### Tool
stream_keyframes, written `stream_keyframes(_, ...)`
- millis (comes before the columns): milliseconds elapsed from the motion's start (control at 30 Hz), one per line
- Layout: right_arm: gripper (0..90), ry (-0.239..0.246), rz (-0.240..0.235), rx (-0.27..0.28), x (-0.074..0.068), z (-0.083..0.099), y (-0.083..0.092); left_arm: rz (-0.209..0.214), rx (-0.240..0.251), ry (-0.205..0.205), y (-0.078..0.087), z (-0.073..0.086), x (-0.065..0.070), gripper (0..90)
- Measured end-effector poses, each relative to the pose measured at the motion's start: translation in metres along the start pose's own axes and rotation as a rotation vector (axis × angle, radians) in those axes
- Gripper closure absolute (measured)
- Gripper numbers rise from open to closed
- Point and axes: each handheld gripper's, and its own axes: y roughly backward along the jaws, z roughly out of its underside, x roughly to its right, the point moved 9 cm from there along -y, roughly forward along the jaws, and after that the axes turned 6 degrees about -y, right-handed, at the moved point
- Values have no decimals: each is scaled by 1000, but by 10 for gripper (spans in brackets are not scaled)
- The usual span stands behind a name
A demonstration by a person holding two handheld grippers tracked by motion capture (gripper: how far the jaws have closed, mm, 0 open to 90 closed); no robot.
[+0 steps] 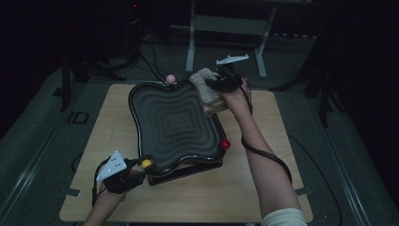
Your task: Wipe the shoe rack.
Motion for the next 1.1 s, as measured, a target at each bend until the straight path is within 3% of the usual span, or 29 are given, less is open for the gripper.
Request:
stream_keyframes(200, 663, -36, -19, 16, 5, 10, 2, 5, 1, 2, 0, 0, 0, 590)
stream_keyframes(667, 658, 34, -14, -11, -4, 40, 15, 5, -4, 0, 0, 0, 0, 590)
stream_keyframes(1100, 656, 64, -55, -21, -14, 71, 29, 4, -4, -2, 0, 0, 0, 590)
